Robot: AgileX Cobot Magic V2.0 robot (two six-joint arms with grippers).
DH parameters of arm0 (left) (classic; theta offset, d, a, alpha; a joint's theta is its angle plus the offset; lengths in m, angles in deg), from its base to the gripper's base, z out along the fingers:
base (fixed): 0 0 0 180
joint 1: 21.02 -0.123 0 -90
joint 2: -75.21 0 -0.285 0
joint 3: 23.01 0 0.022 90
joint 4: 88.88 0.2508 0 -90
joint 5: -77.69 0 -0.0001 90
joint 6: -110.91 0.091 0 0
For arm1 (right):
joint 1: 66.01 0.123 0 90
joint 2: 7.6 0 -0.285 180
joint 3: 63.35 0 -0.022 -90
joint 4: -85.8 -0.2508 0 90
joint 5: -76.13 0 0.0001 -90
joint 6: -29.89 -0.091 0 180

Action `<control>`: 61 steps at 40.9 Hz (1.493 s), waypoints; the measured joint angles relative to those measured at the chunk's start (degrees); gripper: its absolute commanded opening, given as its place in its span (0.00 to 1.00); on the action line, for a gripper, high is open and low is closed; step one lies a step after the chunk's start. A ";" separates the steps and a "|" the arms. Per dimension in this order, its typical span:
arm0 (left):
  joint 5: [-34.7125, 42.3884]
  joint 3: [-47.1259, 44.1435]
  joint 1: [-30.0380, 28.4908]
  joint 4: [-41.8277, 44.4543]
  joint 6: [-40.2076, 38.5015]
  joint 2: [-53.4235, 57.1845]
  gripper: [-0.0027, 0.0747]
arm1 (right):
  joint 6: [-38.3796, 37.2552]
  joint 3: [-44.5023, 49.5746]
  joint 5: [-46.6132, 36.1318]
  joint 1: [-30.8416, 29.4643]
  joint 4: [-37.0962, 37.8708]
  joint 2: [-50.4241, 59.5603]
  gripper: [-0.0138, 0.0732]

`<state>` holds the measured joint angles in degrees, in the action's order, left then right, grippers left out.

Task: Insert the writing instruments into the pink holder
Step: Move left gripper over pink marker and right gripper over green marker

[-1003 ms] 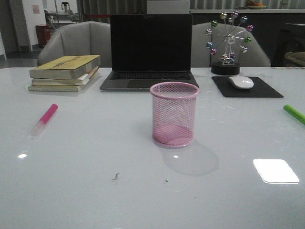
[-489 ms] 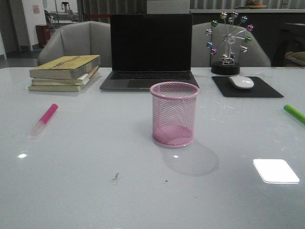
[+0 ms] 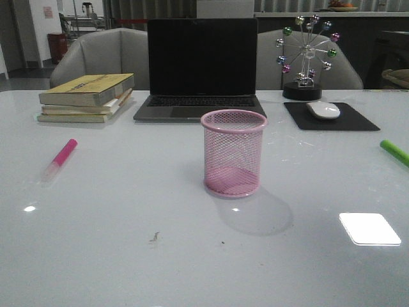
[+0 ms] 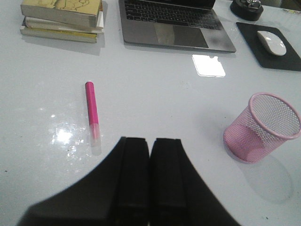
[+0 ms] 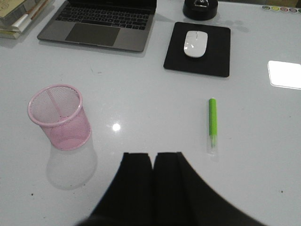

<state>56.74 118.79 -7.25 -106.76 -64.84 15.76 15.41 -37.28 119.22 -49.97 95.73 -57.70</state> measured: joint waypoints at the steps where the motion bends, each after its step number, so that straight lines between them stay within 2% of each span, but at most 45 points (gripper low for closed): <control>1: 0.00 0.12 0.00 0.00 0.00 -0.27 0.15 | 0.00 0.00 0.00 0.00 0.00 -0.69 0.23; 14: 0.22 5.11 0.00 0.07 0.00 -4.24 0.15 | -0.02 0.00 -2.04 0.00 0.00 -10.86 0.23; 28: 0.22 5.99 0.00 3.39 0.00 -7.03 0.17 | -0.02 0.00 -6.24 0.00 0.79 -12.37 0.23; 32: 0.47 5.99 0.00 5.72 0.00 -7.25 0.26 | -0.02 0.00 -7.17 0.00 1.13 -12.37 0.34; 40: 3.07 5.99 0.00 7.77 0.00 -7.24 0.49 | -0.02 0.00 -8.08 0.00 1.17 -12.37 0.71; 43: 4.11 5.99 0.00 8.30 0.00 -7.24 0.56 | -0.02 0.00 -8.08 0.00 1.37 -12.37 0.78; 46: 4.70 5.99 0.00 8.47 0.00 -7.24 0.59 | -0.02 0.00 -8.08 0.00 1.71 -12.37 0.79; 54: 5.32 6.21 0.00 8.61 0.00 -7.90 0.59 | -0.12 0.00 -8.08 0.00 2.20 -12.37 0.79; 61: 1.29 8.51 0.00 8.61 0.00 -11.15 0.59 | -0.83 -1.01 -6.11 -0.82 2.23 -13.03 0.79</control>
<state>58.03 127.30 -7.25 -98.15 -64.84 4.62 14.58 -38.29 113.12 -50.79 97.96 -70.73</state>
